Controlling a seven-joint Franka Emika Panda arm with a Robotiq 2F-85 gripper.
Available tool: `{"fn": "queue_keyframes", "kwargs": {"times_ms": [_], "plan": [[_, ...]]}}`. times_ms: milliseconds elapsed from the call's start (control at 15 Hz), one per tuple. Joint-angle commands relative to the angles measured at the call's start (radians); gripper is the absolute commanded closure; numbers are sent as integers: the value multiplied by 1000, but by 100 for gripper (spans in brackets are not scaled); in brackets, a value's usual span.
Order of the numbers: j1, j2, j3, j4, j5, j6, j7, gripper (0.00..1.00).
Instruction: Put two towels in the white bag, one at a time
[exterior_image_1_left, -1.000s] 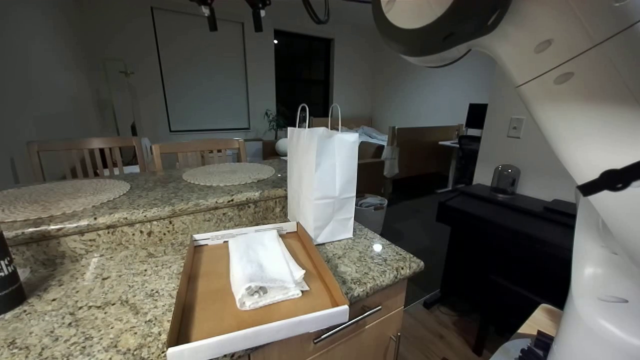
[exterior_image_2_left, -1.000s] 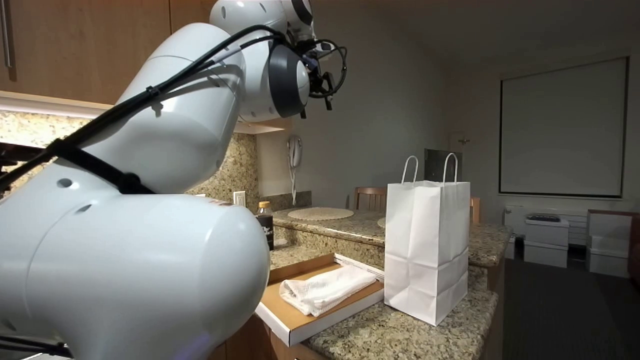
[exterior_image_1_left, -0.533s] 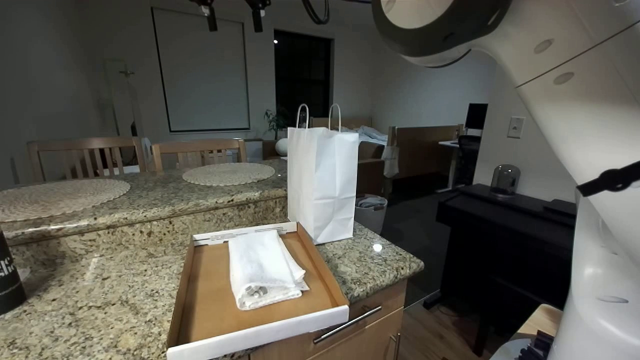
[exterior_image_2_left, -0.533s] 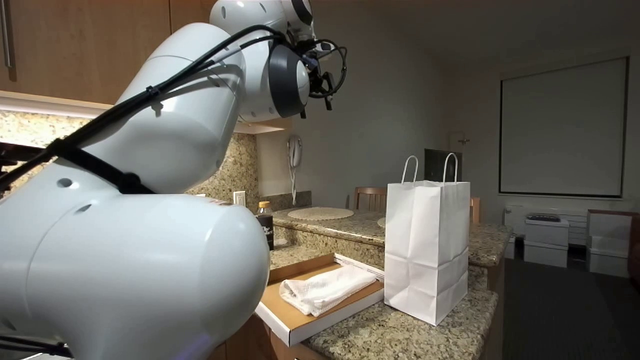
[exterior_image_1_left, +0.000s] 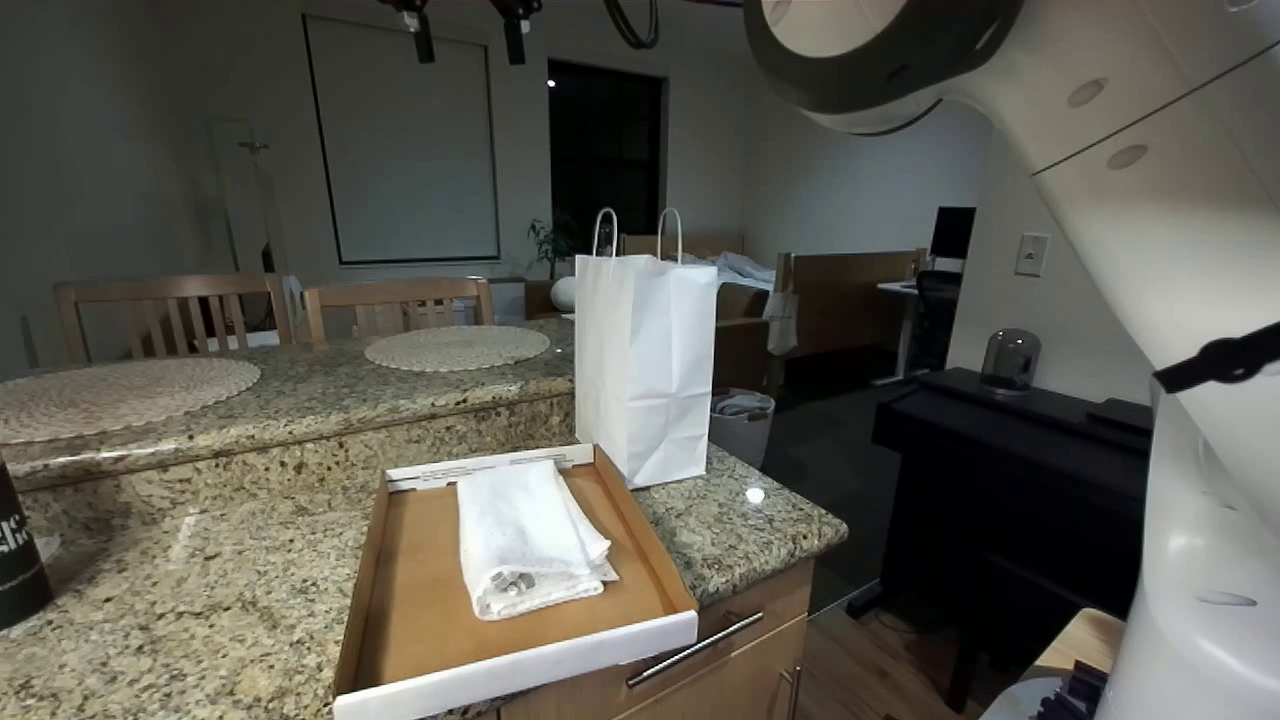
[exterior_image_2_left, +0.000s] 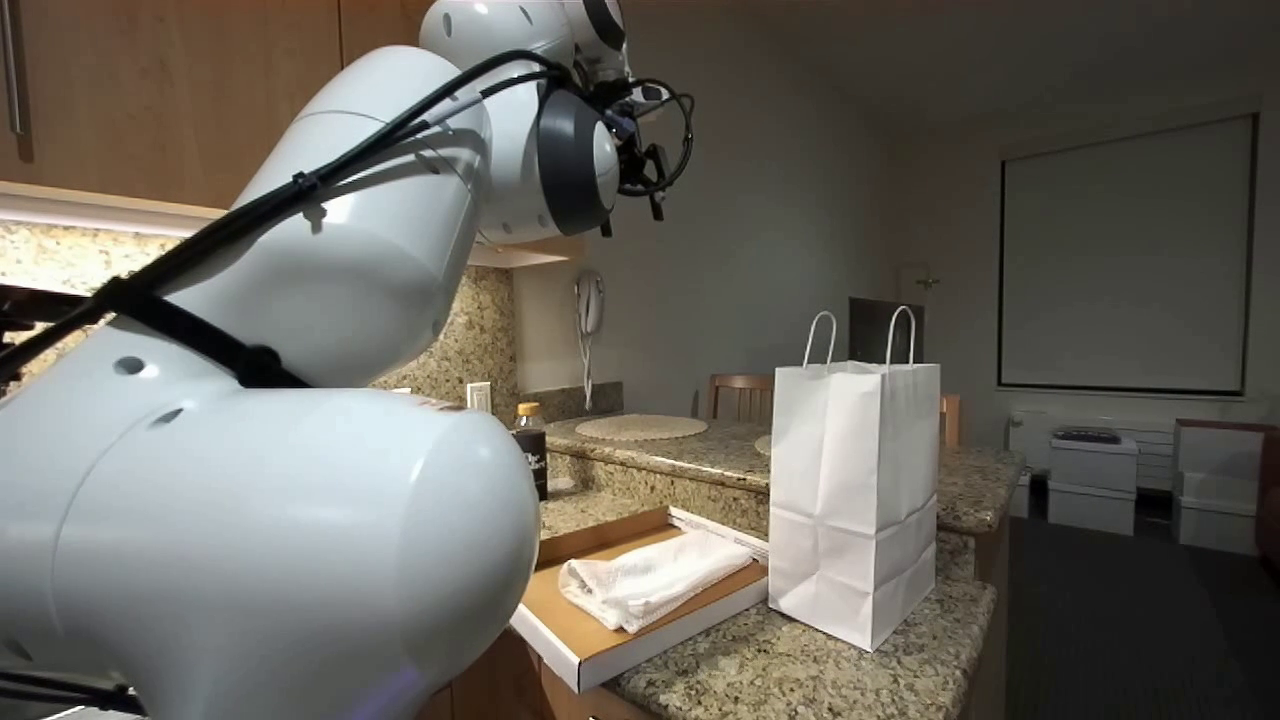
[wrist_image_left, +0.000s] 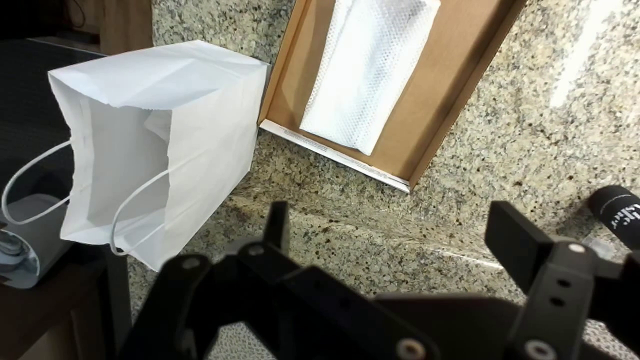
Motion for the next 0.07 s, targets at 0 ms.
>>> {"fn": "queue_keyframes", "kwargs": {"times_ms": [0], "plan": [[-3,-6,10,-10,-7,4,1,0]]}}
